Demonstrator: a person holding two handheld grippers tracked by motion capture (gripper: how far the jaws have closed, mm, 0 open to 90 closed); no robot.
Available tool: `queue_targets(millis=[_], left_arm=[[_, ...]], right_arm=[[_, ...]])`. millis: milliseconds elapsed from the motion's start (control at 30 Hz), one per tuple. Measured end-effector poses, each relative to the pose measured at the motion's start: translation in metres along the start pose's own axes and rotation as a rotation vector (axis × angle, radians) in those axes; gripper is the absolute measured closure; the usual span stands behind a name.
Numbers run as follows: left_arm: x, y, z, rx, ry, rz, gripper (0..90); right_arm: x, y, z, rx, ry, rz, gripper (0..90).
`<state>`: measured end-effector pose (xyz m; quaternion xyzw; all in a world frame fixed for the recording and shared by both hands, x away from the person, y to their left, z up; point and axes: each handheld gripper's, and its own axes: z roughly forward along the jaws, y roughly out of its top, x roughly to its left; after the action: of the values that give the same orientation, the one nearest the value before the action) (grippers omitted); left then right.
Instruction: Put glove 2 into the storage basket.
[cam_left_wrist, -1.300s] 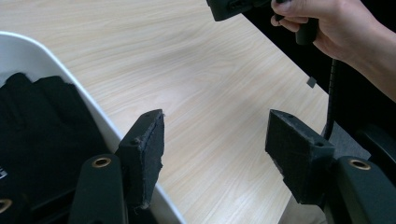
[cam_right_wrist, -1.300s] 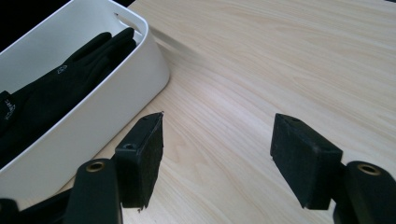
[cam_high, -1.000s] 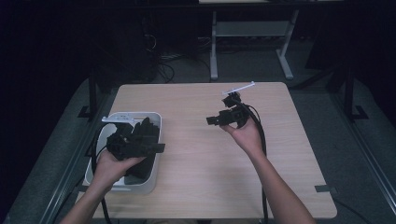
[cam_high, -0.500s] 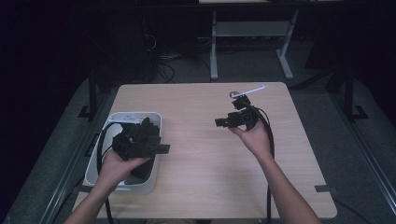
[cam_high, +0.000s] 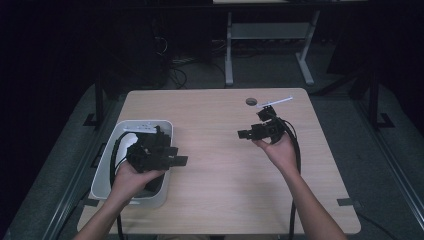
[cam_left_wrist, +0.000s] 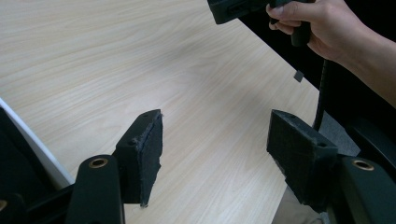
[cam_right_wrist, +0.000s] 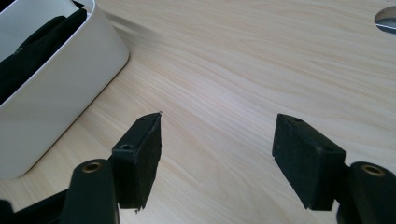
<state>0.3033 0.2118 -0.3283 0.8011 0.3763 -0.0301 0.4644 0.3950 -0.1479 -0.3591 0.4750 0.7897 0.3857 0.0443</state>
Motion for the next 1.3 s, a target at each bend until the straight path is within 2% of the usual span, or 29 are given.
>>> queue_targets(millis=[400,700,1300], left_arm=[[-0.005,0.002,0.012,0.012,-0.015,0.014,35.6],[-0.010,0.002,0.022,0.017,-0.031,0.015,35.1],[-0.020,0.001,0.041,0.015,-0.062,0.027,35.1]], right_arm=[[-0.010,-0.009,-0.009,-0.011,-0.009,0.032,32.5],[-0.024,-0.022,-0.017,-0.013,-0.025,0.051,32.2],[-0.043,-0.047,-0.029,-0.011,-0.055,0.065,32.0]])
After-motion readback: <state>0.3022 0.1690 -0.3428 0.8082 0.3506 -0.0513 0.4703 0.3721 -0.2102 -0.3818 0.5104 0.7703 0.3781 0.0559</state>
